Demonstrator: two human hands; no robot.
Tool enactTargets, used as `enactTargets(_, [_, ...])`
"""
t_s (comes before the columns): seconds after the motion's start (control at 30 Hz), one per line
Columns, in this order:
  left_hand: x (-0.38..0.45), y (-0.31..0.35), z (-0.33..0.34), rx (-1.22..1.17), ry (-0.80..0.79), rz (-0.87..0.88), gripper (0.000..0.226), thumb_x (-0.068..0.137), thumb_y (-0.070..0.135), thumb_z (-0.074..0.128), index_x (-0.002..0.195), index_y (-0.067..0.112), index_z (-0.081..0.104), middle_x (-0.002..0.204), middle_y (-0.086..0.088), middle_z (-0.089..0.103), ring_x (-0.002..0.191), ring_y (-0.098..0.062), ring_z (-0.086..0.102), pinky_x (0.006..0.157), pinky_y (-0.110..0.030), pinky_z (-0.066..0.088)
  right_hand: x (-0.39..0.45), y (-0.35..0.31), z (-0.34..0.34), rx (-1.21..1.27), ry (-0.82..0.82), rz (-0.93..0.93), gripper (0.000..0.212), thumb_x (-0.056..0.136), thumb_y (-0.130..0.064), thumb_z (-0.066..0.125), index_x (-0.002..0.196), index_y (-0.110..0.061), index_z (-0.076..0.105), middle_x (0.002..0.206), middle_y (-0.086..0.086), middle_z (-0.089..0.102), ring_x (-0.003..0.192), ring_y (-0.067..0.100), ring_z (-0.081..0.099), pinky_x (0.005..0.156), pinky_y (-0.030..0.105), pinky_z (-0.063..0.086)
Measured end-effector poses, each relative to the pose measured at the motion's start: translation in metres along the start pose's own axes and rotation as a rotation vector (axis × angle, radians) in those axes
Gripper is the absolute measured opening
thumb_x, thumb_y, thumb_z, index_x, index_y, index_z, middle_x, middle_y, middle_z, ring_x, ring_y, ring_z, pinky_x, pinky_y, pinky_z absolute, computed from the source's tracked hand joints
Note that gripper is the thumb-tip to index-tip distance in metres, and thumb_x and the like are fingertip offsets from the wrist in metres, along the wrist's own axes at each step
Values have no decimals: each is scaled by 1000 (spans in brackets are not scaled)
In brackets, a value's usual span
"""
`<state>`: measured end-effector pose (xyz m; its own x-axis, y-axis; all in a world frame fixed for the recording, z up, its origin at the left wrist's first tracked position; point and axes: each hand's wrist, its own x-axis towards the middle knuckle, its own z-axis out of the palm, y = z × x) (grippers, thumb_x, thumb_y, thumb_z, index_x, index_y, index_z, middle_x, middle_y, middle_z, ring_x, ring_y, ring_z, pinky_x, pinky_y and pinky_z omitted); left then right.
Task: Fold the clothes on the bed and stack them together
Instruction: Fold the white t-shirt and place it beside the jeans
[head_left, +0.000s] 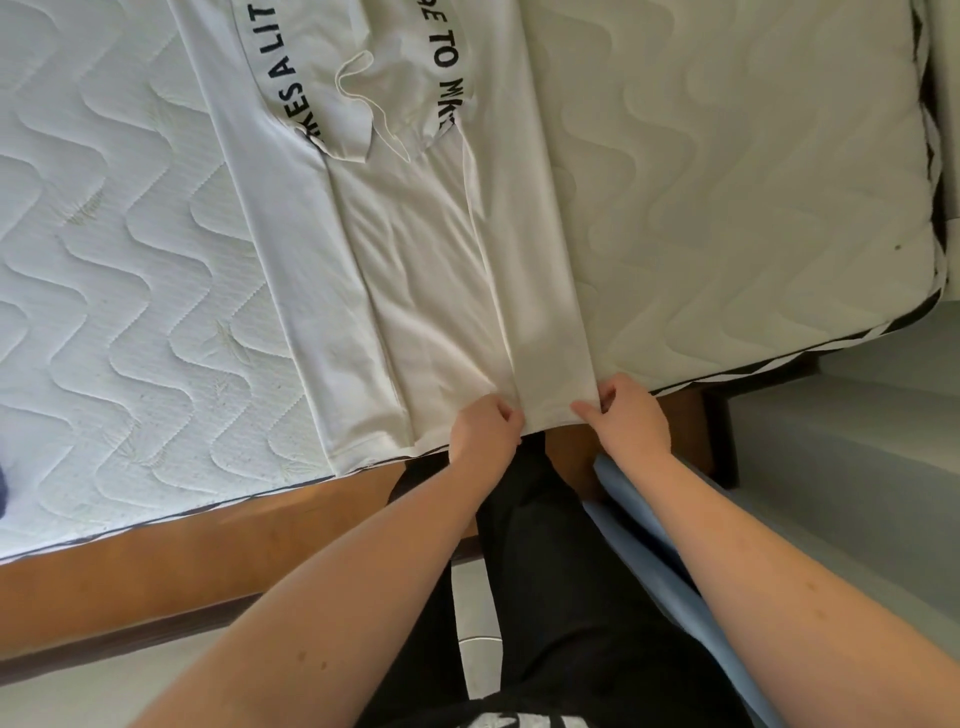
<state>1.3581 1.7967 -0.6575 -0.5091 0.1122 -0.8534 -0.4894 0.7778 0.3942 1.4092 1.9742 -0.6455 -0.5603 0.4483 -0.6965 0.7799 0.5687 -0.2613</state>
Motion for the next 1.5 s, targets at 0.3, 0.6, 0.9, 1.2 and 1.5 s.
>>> enactTargets(0.3, [-18,-50,-86,-137,332,163,10,96,40,54,90,32,56,76,13,63,72,3,59,57,-8,42,-18,-90,36,14,-84,-379,24,99,-37,53,114,-20,60,97,-7,65,86,11,62,71,24,49])
enactTargets(0.6, [-21,-136,-134,-311,351,-251,42,95,42,58,127,17,49,115,0,61,93,-15,58,73,-29,47,-45,-172,114,18,-336,-236,23,94,-39,56,95,-17,63,77,-3,65,75,19,63,64,29,49])
enactTargets(0.9, [-25,-156,-130,-443,245,-186,35,91,40,65,117,19,53,102,3,67,91,-18,65,75,-32,54,-57,-164,124,365,-514,13,23,92,-26,65,109,-11,62,94,1,66,76,15,69,61,22,58])
enactTargets(1.2, [-25,-168,-122,-585,222,-190,29,95,36,62,119,22,55,104,5,68,91,-20,69,90,-41,56,-63,-156,132,433,-579,70,30,98,-26,55,127,-17,56,77,1,68,56,8,65,54,21,53])
enactTargets(1.5, [-19,-179,-121,-774,198,-259,18,100,26,55,117,20,60,114,0,66,101,-16,65,81,-25,58,-66,-156,130,402,-697,195,42,103,-32,48,141,-14,45,80,5,65,57,10,63,54,21,53])
